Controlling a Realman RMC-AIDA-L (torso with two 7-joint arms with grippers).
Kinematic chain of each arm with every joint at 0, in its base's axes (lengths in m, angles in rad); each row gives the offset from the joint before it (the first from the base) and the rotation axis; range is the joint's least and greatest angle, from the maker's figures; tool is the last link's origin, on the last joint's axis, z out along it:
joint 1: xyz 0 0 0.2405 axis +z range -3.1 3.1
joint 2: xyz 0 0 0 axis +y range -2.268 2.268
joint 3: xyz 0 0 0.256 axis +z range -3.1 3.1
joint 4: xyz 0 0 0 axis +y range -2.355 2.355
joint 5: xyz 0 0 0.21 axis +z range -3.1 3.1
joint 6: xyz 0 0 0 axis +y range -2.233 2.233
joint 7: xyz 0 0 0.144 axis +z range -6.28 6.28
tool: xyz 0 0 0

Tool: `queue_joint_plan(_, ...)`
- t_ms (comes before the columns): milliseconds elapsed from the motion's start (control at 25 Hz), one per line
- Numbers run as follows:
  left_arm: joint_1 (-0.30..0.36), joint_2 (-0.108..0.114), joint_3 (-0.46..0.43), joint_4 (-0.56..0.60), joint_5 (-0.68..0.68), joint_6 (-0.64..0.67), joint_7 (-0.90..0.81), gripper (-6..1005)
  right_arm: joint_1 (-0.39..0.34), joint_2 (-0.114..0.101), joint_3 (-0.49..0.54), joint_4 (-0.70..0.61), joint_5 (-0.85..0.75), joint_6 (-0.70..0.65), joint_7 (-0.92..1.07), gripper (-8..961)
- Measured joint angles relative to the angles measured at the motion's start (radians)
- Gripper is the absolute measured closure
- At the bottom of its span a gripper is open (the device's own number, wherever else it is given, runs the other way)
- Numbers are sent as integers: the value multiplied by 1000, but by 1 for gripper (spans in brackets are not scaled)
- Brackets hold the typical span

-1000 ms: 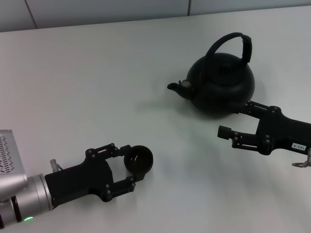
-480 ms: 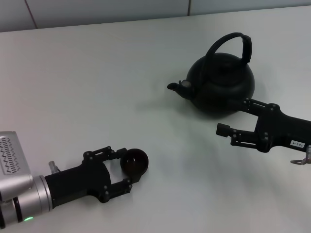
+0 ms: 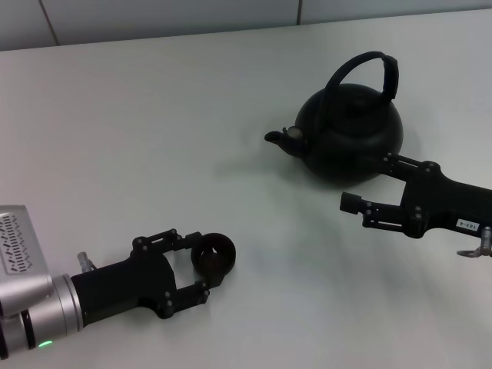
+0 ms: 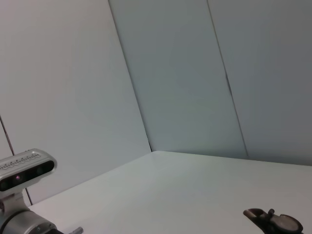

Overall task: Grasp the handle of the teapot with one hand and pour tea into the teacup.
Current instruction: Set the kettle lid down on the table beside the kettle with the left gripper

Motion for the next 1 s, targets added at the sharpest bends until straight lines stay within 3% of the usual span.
queue_joint_plan(1000,0,3,5,14,24,-2,-30,232,5,2,-6,0,1,9,0,130)
